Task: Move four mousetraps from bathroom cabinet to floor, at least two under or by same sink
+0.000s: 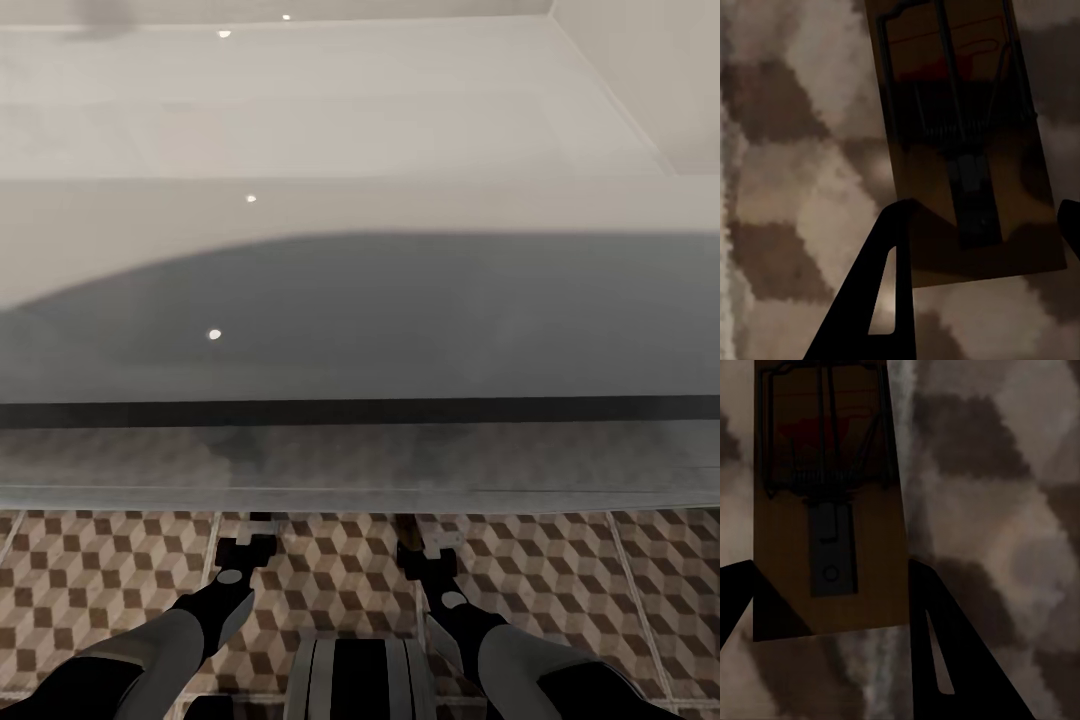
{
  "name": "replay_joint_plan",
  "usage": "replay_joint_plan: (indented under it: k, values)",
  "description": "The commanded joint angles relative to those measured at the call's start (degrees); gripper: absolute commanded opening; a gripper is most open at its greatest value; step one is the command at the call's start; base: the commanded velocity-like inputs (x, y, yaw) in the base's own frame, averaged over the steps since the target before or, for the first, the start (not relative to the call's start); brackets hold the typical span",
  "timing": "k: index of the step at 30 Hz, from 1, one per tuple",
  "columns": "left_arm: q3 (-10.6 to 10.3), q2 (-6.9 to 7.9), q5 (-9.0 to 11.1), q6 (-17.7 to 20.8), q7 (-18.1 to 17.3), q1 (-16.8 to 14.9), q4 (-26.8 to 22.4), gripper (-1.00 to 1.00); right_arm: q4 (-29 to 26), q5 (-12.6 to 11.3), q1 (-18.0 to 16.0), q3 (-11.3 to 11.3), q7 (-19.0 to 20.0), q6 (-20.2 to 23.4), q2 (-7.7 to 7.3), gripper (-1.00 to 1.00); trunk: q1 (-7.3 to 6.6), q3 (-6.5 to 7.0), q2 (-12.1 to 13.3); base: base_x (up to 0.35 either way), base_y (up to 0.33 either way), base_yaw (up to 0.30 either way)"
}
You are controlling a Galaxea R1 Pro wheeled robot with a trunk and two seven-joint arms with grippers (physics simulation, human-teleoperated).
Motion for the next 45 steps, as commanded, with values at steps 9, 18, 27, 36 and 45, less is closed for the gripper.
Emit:
replay_joint_plan:
  k: [9, 18, 27, 36, 45]
  values:
    - [-0.45, -0.01, -0.09, -0.24, 0.49, -0.04, -0.02, -1.00, -0.20, -0.03, -0.03, 0.60, -0.62, -0.18, 0.02, -1.00, 0.00, -0.03, -0.01, 0.000, 0.000, 0.000]
    - [-0.49, 0.05, -0.13, -0.25, 0.49, -0.04, -0.47, -1.00, -0.63, -0.01, -0.03, 0.65, -0.07, -0.29, 0.02, -1.00, 0.00, -0.03, -0.01, 0.000, 0.000, 0.000]
    - [-0.53, 0.06, -0.18, -0.25, 0.49, -0.04, -0.60, -1.00, -0.84, 0.07, -0.03, 0.73, 0.07, -0.61, 0.02, -1.00, 0.00, -0.03, -0.01, 0.000, 0.000, 0.000]
    - [-0.61, 0.07, -0.27, -0.25, 0.49, -0.04, -0.66, -1.00, -1.18, 0.09, -0.03, 0.74, 0.14, -0.79, 0.02, -1.00, 0.00, -0.03, -0.01, 0.000, 0.000, 0.000]
    - [-0.62, 0.37, -0.32, -0.21, 0.49, -0.04, -1.16, -1.00, -2.26, 0.14, -0.06, 0.84, 0.25, -0.89, 0.02, -1.00, 0.00, -0.03, -0.01, 0.000, 0.000, 0.000]
